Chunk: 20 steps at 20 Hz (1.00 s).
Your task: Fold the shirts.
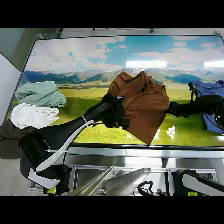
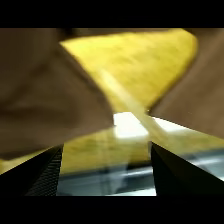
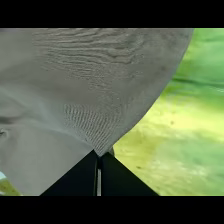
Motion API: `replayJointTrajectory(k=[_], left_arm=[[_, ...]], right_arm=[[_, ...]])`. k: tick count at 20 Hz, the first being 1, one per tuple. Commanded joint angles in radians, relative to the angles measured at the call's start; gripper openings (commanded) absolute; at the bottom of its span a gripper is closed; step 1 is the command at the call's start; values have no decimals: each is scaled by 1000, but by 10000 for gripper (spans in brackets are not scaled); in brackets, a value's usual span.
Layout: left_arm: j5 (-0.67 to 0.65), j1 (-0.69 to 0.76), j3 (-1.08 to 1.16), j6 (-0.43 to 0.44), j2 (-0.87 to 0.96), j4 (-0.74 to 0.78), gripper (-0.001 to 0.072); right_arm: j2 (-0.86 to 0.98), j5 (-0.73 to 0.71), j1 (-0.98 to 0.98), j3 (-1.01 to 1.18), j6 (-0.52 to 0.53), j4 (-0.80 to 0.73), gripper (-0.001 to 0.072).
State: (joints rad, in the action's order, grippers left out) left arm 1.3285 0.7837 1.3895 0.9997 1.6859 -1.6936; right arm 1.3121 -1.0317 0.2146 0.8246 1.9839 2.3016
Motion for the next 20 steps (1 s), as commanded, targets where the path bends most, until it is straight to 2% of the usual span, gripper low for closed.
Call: replayJointTrajectory(k=[1, 7, 8, 9, 10, 13, 15, 18, 20], left_arm=[[155, -63, 65, -50, 19, 130, 600], [15, -130, 65, -50, 20, 121, 598], [1, -130, 65, -45, 23, 121, 531], [3, -129, 65, -13, 31, 121, 156], [18, -126, 64, 8, 40, 121, 14], [20, -133, 64, 71, 18, 119, 11], [26, -172, 83, 111, -92, 107, 11], [-2, -311, 206, 141, -357, -26, 11], [-80, -437, 320, 145, -568, -118, 11]], right_arm=[[-1, -8, 0, 1, 8, 15, 22], [-1, -8, 0, 1, 7, 15, 22], [-1, -8, 0, 1, 7, 15, 22], [-1, -8, 0, 1, 7, 15, 22], [-1, -8, 0, 1, 8, 15, 22], [-17, -19, 3, 12, 7, 23, 22], [-61, -119, 31, 88, 27, 124, 21], [-182, -286, 96, 375, 36, 317, 21], [-276, -302, 124, 645, 21, 382, 21]])
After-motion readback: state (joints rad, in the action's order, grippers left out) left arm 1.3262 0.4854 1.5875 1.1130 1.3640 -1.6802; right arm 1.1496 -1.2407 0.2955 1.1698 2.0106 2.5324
